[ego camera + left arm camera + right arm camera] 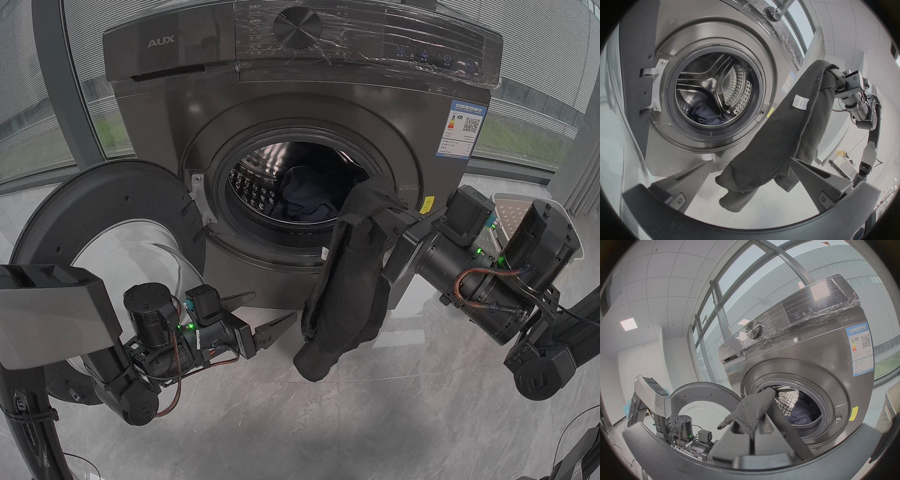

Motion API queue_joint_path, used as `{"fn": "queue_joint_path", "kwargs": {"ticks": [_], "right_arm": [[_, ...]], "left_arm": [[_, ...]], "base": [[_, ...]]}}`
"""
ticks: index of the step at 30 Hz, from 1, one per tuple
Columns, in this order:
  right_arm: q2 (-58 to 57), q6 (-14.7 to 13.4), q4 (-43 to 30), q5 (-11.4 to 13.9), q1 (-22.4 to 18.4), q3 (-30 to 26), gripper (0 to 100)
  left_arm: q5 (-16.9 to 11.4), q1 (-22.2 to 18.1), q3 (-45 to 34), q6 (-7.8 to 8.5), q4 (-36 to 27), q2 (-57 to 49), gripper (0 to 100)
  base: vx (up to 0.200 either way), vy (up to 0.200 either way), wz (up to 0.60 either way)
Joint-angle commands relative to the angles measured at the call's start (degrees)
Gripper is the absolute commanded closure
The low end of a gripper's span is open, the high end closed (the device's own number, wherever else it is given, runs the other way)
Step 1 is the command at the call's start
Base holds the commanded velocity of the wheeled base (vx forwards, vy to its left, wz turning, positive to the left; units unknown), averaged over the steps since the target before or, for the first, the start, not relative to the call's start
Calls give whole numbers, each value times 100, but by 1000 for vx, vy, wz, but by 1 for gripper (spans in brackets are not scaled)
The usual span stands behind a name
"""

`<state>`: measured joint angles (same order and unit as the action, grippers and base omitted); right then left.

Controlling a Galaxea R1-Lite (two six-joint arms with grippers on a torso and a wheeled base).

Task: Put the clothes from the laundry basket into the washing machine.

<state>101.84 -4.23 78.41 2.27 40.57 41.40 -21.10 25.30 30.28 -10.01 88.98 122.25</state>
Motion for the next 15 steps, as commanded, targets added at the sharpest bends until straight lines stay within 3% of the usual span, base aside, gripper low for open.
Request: {"fn": "queue_joint_path", "kwargs": {"ticks": [1,15], "right_arm": [[-6,1,-10,2,39,0,100],[-6,1,8,-7,56,-9,100]], "left_arm": [[10,19,83,-1,23,185,0],[18,19,101,16,23,273,0]], "base": [[0,0,0],[0,0,0]]}}
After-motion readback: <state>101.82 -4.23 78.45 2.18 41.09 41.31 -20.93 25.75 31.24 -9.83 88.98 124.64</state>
